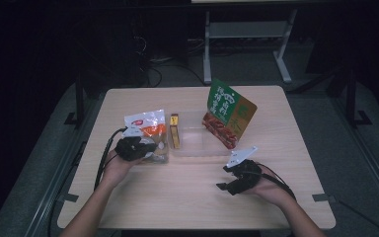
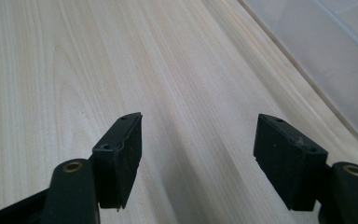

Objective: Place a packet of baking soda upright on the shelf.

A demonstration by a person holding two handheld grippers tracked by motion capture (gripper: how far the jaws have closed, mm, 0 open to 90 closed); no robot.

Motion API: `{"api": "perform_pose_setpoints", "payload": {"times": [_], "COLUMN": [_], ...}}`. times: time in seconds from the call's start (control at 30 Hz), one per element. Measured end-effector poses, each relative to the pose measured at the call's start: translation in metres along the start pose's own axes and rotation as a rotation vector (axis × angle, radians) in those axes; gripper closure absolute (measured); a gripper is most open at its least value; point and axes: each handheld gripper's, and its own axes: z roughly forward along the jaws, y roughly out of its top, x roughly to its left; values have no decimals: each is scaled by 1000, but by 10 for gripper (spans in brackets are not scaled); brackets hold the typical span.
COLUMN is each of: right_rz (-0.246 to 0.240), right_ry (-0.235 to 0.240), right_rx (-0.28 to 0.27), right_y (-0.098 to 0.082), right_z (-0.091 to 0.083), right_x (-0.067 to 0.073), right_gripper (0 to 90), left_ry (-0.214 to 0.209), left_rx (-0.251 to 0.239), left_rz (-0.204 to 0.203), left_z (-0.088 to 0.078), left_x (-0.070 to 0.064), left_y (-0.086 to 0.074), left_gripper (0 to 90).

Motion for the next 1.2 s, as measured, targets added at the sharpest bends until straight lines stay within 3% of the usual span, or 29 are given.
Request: {"api": "perform_pose_setpoints", "payload": {"times": [0.33, 0.43, 0.83, 1.2], "right_rz": [-13, -9, -5, -4], "right_ry": [4, 4, 6, 3], "right_rx": [9, 10, 9, 12], "right_y": [-1, -1, -1, -2], "right_z": [0, 0, 0, 1], "right_x": [-1, -1, -1, -1], "right_gripper": [322, 322, 322, 322], "left_ry": [-10, -4, 14, 17], "left_rx": [56, 74, 139, 151], "left_rz": [-35, -24, 11, -35], "left_z": [34, 36, 25, 0], "left_x": [0, 0, -1, 12], "left_y": [6, 7, 1, -16], "left_gripper": [895, 896, 898, 897]}}
